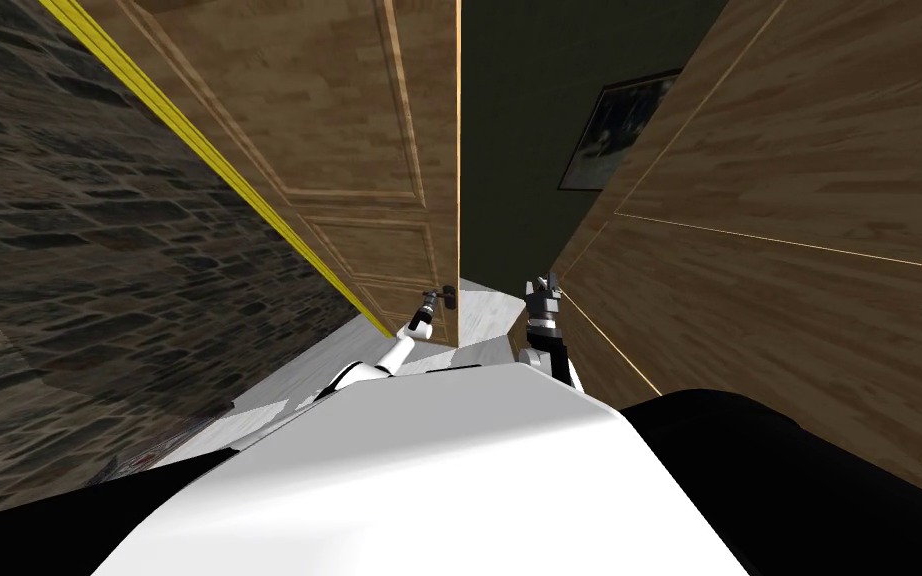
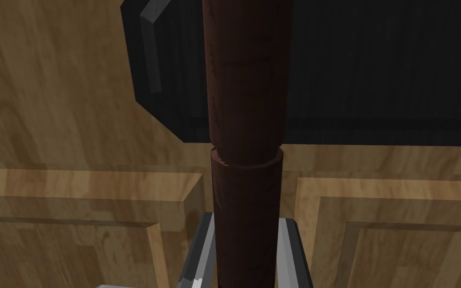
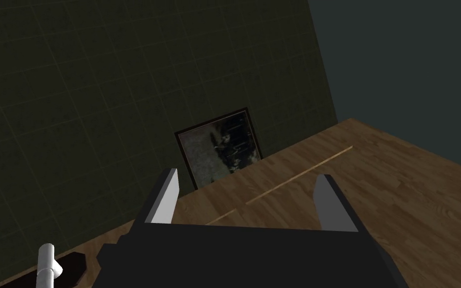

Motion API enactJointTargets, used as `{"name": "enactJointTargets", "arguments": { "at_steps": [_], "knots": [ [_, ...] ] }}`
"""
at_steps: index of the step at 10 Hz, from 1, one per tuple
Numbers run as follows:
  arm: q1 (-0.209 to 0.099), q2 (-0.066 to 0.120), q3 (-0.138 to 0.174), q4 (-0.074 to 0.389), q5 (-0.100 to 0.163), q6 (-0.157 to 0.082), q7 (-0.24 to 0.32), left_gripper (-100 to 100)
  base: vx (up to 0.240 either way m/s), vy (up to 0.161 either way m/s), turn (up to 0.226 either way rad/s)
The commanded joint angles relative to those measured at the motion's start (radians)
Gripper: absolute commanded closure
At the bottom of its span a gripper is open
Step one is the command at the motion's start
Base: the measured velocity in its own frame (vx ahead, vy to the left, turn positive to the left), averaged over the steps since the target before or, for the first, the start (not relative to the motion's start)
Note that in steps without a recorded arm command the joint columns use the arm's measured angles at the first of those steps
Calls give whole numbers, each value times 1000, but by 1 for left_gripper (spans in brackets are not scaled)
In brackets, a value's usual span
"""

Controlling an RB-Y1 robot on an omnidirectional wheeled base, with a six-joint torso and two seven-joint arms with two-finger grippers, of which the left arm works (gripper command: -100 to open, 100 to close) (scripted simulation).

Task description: Push the door open

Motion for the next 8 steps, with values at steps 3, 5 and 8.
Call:
{"name": "enactJointTargets", "arguments": {
  "at_steps": [3, 5, 8],
  "knots": [
    [-10, 5, 51, 5, 6, -3, -14, 100, 137, -155, 78],
    [-12, -1, 78, 10, 9, -4, -20, 100, 141, -161, 94],
    [-15, -12, 107, 16, 12, -6, -27, 100, 110, -167, 71]
  ]
}}
